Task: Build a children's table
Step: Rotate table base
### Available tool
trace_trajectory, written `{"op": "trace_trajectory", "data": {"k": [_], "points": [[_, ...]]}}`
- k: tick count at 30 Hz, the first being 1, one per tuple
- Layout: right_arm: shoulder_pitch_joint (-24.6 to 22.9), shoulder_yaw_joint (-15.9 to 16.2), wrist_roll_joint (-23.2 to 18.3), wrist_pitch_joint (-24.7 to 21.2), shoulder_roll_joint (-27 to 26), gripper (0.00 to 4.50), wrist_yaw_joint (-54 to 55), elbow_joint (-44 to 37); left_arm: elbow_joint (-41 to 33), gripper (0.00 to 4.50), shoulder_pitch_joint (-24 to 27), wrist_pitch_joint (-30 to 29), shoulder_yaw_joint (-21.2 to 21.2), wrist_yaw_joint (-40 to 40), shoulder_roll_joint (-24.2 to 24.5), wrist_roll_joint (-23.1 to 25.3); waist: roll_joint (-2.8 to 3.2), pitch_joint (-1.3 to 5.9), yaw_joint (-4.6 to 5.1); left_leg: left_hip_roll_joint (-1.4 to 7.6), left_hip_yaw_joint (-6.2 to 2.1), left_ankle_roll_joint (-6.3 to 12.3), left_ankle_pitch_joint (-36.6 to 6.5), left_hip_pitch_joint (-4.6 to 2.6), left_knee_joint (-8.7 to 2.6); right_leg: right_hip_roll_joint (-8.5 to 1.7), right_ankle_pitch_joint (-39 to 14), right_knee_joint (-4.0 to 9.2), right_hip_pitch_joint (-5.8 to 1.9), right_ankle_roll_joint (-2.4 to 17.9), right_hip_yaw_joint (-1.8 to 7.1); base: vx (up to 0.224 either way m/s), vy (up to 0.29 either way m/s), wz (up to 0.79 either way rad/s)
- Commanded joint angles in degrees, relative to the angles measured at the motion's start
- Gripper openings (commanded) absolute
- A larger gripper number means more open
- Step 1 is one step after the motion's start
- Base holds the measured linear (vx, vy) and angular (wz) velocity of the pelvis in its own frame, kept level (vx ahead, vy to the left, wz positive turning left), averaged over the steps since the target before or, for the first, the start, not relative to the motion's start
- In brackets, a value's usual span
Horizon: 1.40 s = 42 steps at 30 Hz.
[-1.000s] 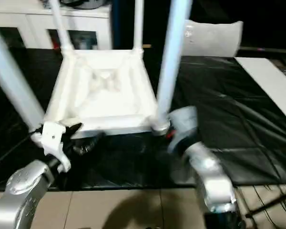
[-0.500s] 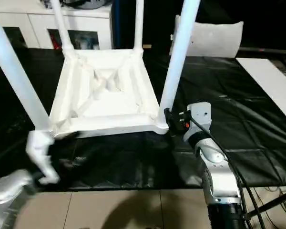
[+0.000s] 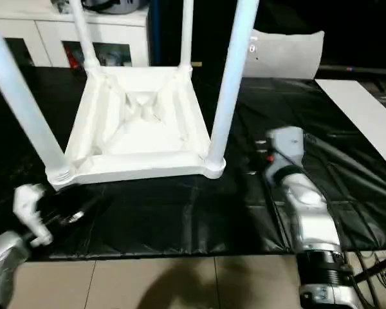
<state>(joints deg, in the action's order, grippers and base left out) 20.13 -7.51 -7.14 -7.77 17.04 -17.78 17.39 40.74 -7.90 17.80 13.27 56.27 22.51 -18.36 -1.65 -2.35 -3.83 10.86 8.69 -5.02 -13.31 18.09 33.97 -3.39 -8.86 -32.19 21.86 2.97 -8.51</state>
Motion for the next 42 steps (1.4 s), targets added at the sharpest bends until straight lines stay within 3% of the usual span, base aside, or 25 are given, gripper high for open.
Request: {"op": "trace_trajectory", "data": {"k": [1,4,5,6,7,9,12,14,18,25,26,27,29,31,32,33,34,35,36,37,40,41,42], "points": [[-0.3,-0.4,-0.9,0.4,0.3,4.5,-0.3,-0.4,6.5,4.44,0.4,1.0,-0.5,4.2,0.1,0.6,-0.29,2.52,-0.52,2.29,-0.41,3.74,-8.4,0.53,-4.62,-6.28,-26.9,4.92,-2.6,0.6,4.18,0.0,0.0,0.0],[-0.8,0.1,-0.8,1.0,0.3,4.5,-1.2,-0.5,10.4,4.44,-4.0,1.6,0.2,8.9,1.3,-1.6,-0.07,2.59,-0.8,2.48,-0.38,3.32,-8.6,0.19,-4.67,-6.37,-27.9,4.91,-2.43,0.8,4.23,0.0,0.0,0.0],[-1.0,0.1,-0.8,1.0,0.3,4.5,-1.3,-0.7,11.0,4.44,-4.9,1.5,0.4,9.3,1.8,-1.8,0.55,2.63,-0.9,2.73,-0.41,2.9,-8.9,0.04,-4.7,-6.37,-26.7,4.83,-2.35,1.4,4.31,0.0,0.0,0.0],[-1.5,0.0,-0.8,1.2,0.3,4.5,-1.4,-1.1,13.1,4.44,-7.5,1.6,1.2,10.6,3.1,-2.4,0.39,2.63,-1.04,2.82,-0.43,2.81,-8.6,0.26,-4.82,-6.26,-25.2,4.6,-2.51,1.9,4.35,0.0,0.0,0.0],[-2.0,-0.3,-0.9,1.1,0.3,4.5,-1.3,-1.6,15.2,4.44,-10.0,2.4,1.2,10.5,4.4,-1.6,0.96,2.89,-1.33,3.0,-0.51,2.49,-8.1,0.11,-4.81,-6.36,-22.7,4.13,-2.5,2.8,4.5,0.0,0.0,0.0],[-3.1,-0.5,-1.0,0.9,0.3,4.5,-1.3,-2.6,17.5,4.44,-12.6,3.6,1.4,12.3,5.5,-1.0,0.8,2.98,-1.55,3.1,-0.5,2.28,-7.5,0.02,-4.85,-6.31,-20.1,3.67,-2.6,3.5,4.57,0.0,0.0,0.0],[-4.3,0.2,-0.8,0.4,0.2,4.5,-1.5,-3.7,19.4,4.44,-13.7,4.2,0.6,15.3,6.7,0.1,1.31,3.05,-1.8,3.29,-0.51,1.88,-6.4,0.19,-4.85,-6.53,-16.4,3.02,-2.82,5.4,4.69,0.0,0.0,0.0],[-4.4,0.2,-0.7,0.4,0.2,4.5,-1.5,-3.9,19.5,4.44,-13.9,4.3,0.4,15.7,6.8,0.2,1.08,3.06,-1.81,3.43,-0.33,1.63,-6.6,0.34,-4.83,-6.66,-15.3,2.77,-3.01,6.4,4.78,0.0,0.0,0.0],[-5.3,1.1,-0.7,-0.6,0.1,4.5,-2.4,-5.7,15.3,4.44,-14.9,2.7,-3.3,15.6,6.3,2.2,1.78,2.87,-2.09,3.56,-0.22,1.14,-8.6,0.09,-4.87,-6.72,-17.6,3.15,-2.86,6.6,4.82,0.0,0.0,0.0],[-6.6,2.8,0.0,-1.3,0.5,4.5,-3.7,-7.3,10.4,4.44,-15.2,0.8,-5.9,15.1,4.2,3.8,1.38,2.81,-2.6,3.35,-0.21,1.28,-8.7,0.12,-4.8,-6.76,-20.9,3.67,-2.89,5.3,4.77,0.0,0.0,0.0],[-6.6,2.9,-0.1,-1.5,0.6,4.5,-3.9,-7.4,9.3,4.44,-15.2,0.4,-6.3,14.1,3.3,4.0,1.06,2.81,-2.55,3.29,-0.17,1.44,-8.3,0.24,-4.78,-6.69,-20.7,3.66,-2.91,5.2,4.75,0.0,0.0,0.0],[-6.6,3.0,-0.1,-1.5,0.6,4.5,-4.1,-7.6,8.7,4.44,-15.2,0.1,-6.5,13.5,2.7,4.1,1.17,2.84,-2.62,3.3,-0.2,1.44,-8.1,0.23,-4.76,-6.75,-20.7,3.6,-2.94,5.2,4.73,0.0,0.0,0.0],[-6.7,3.5,-0.4,-2.0,0.5,4.5,-4.8,-8.5,4.6,4.44,-14.4,-2.0,-7.8,11.7,1.4,4.2,1.05,2.97,-2.69,3.54,-0.26,1.43,-7.6,0.24,-4.74,-6.83,-19.7,3.31,-2.98,5.6,4.8,0.0,0.0,0.0],[-6.7,4.4,-0.9,-1.9,0.1,4.5,-6.1,-9.6,-4.7,4.44,-12.3,-6.0,-10.2,7.3,-0.3,5.3,0.99,3.01,-2.64,3.84,-0.36,1.53,-7.3,0.45,-4.76,-6.93,-18.2,2.93,-3.15,6.3,4.84,0.0,0.0,0.0],[-6.7,4.4,-0.9,-1.9,0.1,4.5,-6.1,-9.6,-4.7,4.44,-12.3,-6.0,-10.2,7.3,-0.3,5.3,0.97,3.04,-2.62,4.02,-0.39,1.6,-7.0,0.47,-4.74,-6.96,-17.2,2.8,-3.12,6.6,4.89,0.0,0.0,0.0],[-6.7,5.3,-1.3,-1.8,-0.1,4.5,-7.2,-10.3,-10.8,4.44,-11.0,-9.4,-11.4,4.7,-1.4,5.7,1.01,2.91,-2.55,3.64,-0.14,1.98,-6.9,0.5,-4.63,-6.72,-17.4,2.95,-3.0,6.6,4.84,0.0,0.0,0.0],[-6.7,5.3,-1.3,-1.8,-0.1,4.5,-7.2,-10.3,-10.8,4.44,-11.0,-9.4,-11.4,4.7,-1.4,5.7,1.03,2.92,-2.56,3.72,-0.18,2.01,-7.0,0.54,-4.63,-6.83,-17.4,2.88,-3.09,6.9,4.87,0.0,0.0,0.0],[-6.6,6.4,-1.4,-1.5,-0.4,4.5,-8.3,-10.8,-17.1,4.44,-9.8,-13.6,-12.4,2.3,-2.8,5.5,0.99,2.8,-2.56,3.3,-0.02,2.29,-7.2,0.54,-4.53,-6.56,-19.4,3.21,-2.99,6.1,4.78,0.0,0.0,0.0],[-6.6,6.4,-1.4,-1.5,-0.4,4.5,-8.3,-10.8,-17.1,4.44,-9.8,-13.6,-12.4,2.3,-2.8,5.5,0.87,2.85,-2.48,3.39,-0.11,2.28,-7.0,0.71,-4.53,-6.63,-19.5,3.17,-3.21,6.0,4.77,0.0,0.0,0.0],[-6.3,6.9,-1.3,-1.2,-0.6,4.5,-8.5,-10.7,-20.3,4.44,-9.4,-15.5,-12.9,0.8,-3.8,5.2,0.96,2.65,-2.58,2.93,0.1,2.7,-7.2,0.55,-4.41,-6.36,-21.6,3.83,-2.87,5.1,4.64,0.0,0.0,0.0],[-5.3,7.4,-0.8,-0.8,-1.2,4.5,-8.3,-9.6,-26.5,4.44,-8.8,-20.1,-14.1,-2.0,-5.4,4.4,0.9,2.7,-2.51,2.99,-0.01,2.47,-7.7,0.6,-4.39,-6.21,-23.4,3.87,-2.92,4.2,4.44,0.0,0.0,0.0],[-2.5,7.6,0.9,0.4,-2.0,4.5,-6.6,-6.2,-33.1,4.44,-9.1,-25.4,-15.9,-5.3,-6.7,4.2,1.26,2.75,-2.42,3.04,-0.12,2.26,-7.8,0.63,-4.41,-6.15,-23.4,3.82,-2.89,4.0,4.37,0.0,0.0,0.0],[-2.4,7.6,1.0,0.4,-2.1,4.5,-6.5,-6.1,-33.3,4.44,-9.1,-25.6,-16.0,-5.4,-6.8,4.2,1.1,2.79,-2.17,3.17,-0.16,1.9,-7.9,0.66,-4.44,-6.12,-23.1,3.69,-2.86,4.4,4.37,0.0,0.0,0.0]]}}
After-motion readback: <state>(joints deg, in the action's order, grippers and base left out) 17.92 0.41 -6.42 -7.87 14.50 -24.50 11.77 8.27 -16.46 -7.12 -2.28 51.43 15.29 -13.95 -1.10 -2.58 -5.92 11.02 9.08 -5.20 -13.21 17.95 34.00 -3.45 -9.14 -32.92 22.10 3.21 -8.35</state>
